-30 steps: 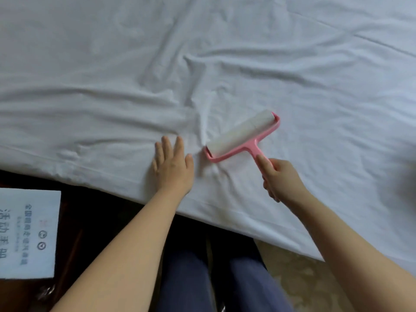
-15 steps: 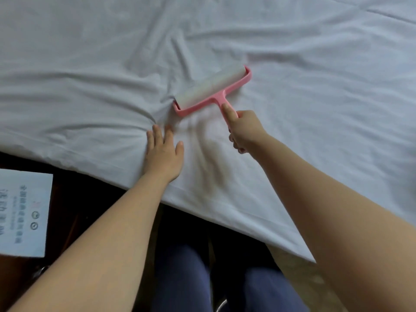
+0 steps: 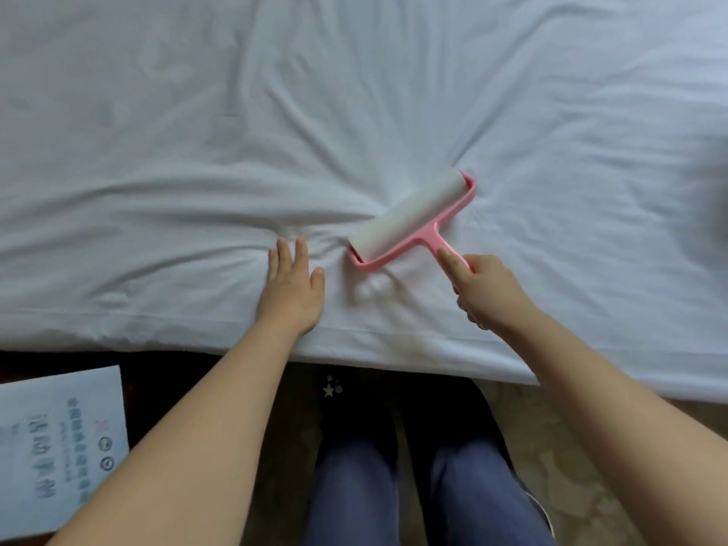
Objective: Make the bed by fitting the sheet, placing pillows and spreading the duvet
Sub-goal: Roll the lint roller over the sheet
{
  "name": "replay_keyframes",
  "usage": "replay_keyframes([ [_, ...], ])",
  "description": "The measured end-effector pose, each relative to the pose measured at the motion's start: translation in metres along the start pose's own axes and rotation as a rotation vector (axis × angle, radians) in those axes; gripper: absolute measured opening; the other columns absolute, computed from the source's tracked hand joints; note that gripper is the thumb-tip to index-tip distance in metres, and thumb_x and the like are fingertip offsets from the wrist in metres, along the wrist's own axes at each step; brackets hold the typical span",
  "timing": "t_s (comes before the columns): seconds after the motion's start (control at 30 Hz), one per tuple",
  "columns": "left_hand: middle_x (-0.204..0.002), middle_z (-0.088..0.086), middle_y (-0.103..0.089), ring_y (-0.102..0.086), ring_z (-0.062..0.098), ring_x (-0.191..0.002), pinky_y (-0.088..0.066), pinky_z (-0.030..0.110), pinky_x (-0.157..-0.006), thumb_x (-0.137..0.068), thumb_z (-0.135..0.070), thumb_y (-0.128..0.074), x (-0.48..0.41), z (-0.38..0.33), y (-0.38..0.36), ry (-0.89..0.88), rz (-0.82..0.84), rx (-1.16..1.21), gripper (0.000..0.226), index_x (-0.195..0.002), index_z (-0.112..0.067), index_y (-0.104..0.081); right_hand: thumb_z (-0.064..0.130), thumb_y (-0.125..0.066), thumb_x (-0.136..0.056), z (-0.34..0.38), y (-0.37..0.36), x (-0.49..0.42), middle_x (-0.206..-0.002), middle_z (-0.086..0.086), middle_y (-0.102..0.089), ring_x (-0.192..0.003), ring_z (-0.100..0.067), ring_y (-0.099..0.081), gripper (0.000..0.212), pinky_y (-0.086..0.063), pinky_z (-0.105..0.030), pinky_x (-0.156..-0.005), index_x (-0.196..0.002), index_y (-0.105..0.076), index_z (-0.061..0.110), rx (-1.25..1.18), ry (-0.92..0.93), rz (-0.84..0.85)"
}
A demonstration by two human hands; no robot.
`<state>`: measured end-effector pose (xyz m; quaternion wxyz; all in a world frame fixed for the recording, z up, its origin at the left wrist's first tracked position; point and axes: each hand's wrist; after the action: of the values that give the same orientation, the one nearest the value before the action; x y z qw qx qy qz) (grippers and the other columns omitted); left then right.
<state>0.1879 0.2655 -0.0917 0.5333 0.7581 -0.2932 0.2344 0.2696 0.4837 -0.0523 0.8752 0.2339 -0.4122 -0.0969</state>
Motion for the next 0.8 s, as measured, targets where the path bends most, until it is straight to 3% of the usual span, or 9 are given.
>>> replay_keyframes([
  [0.33, -0.159, 0.005, 0.009, 0.008, 0.019, -0.146, -0.012, 0.04, -0.117, -0.102, -0.032, -0.02, 0.04, 0.003, -0.026, -0.113, 0.057, -0.095, 0.054, -0.151, -0.016, -0.003, 0.053, -0.04, -0.092, -0.065, 0.0, 0.079, -0.058, -0.007, -0.039, -0.057, -0.021, -0.037, 0.049, -0.027, -0.033, -0.054, -0.062, -0.04, 0.014, 0.098, -0.125, -0.145],
  [0.5, -0.159, 0.005, -0.005, -0.004, 0.018, -0.147, -0.014, 0.041, -0.116, -0.102, -0.03, -0.022, 0.042, -0.012, -0.027, -0.115, -0.029, -0.056, 0.051, -0.15, -0.015, -0.015, 0.049, -0.044, -0.092, -0.078, 0.011, 0.099, -0.053, -0.003, -0.033, -0.05, -0.016, -0.03, 0.049, -0.022, -0.031, -0.05, -0.058, -0.035, 0.015, 0.023, -0.106, -0.168],
  [0.67, -0.159, 0.005, -0.006, -0.005, 0.016, -0.147, -0.011, 0.037, -0.116, -0.102, -0.028, -0.023, 0.036, -0.053, -0.038, -0.186, -0.035, -0.062, 0.051, -0.151, -0.017, -0.014, 0.046, -0.048, -0.092, -0.087, 0.027, 0.103, -0.05, 0.0, -0.03, -0.047, -0.013, -0.027, 0.049, -0.02, -0.029, -0.05, -0.056, -0.032, 0.016, -0.081, -0.068, -0.146],
  [0.8, -0.159, 0.004, -0.009, -0.006, 0.015, -0.146, -0.012, 0.037, -0.115, -0.102, -0.026, -0.024, 0.03, -0.09, -0.043, -0.191, -0.045, -0.007, 0.049, -0.15, -0.018, -0.019, 0.041, -0.048, -0.093, -0.096, 0.054, 0.104, -0.04, 0.008, -0.03, -0.038, -0.007, -0.026, 0.049, -0.02, -0.019, -0.039, -0.053, -0.031, 0.018, -0.164, -0.087, -0.221],
])
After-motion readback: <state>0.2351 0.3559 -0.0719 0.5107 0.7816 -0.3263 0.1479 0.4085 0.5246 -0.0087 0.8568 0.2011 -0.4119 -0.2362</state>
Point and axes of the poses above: each hand's wrist, its own x-axis away from the middle knuckle, its own y-axis out of the back of the hand, z = x × y
